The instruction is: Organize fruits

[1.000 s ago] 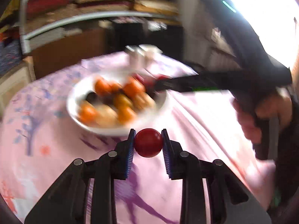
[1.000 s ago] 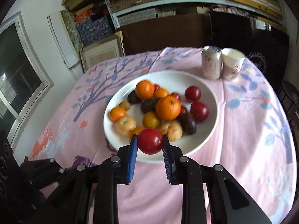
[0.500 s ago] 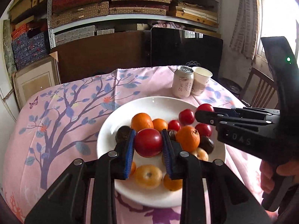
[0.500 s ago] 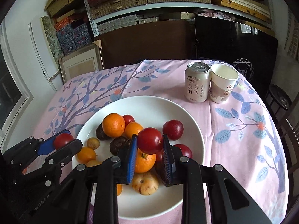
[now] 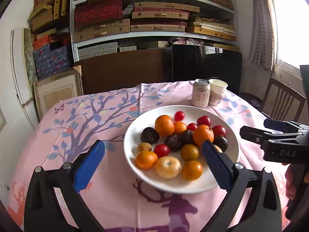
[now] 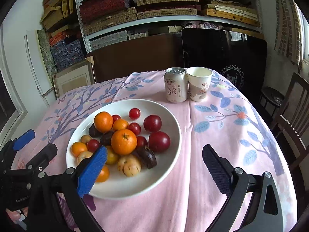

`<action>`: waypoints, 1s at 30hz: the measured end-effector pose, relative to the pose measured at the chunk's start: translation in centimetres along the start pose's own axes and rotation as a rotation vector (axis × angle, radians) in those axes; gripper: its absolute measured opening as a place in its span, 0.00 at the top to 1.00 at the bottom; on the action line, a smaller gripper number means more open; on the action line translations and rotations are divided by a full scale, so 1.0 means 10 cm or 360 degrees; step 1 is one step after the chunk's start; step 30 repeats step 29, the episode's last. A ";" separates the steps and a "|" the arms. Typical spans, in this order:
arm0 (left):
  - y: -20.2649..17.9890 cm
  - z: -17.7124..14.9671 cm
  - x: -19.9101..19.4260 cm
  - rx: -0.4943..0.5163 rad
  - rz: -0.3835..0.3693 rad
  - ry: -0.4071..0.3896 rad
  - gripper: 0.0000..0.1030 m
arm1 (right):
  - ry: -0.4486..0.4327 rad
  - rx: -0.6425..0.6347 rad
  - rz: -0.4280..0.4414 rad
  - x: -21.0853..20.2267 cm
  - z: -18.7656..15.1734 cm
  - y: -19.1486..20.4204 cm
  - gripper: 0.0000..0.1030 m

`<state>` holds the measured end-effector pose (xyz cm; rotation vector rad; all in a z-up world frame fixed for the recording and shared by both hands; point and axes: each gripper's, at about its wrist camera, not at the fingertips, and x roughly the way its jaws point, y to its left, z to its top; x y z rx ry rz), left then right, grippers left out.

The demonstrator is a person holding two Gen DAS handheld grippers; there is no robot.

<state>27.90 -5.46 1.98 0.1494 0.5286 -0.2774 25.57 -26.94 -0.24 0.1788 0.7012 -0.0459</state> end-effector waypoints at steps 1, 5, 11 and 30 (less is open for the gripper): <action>0.00 -0.03 -0.06 0.0008 -0.0003 -0.0010 0.05 | 0.0004 -0.0016 -0.0015 -0.05 -0.05 0.01 0.04; 0.01 -0.11 -0.24 0.0010 -0.0010 -0.0008 0.05 | -0.0065 -0.0111 -0.0127 -0.29 -0.28 0.11 0.04; 0.07 -0.18 -0.45 -0.0004 -0.0028 -0.0037 0.05 | -0.0164 -0.0154 -0.0085 -0.50 -0.43 0.22 0.04; 0.15 -0.20 -0.57 -0.0083 0.0051 -0.0149 0.04 | -0.0190 -0.0119 -0.0112 -0.55 -0.46 0.22 0.04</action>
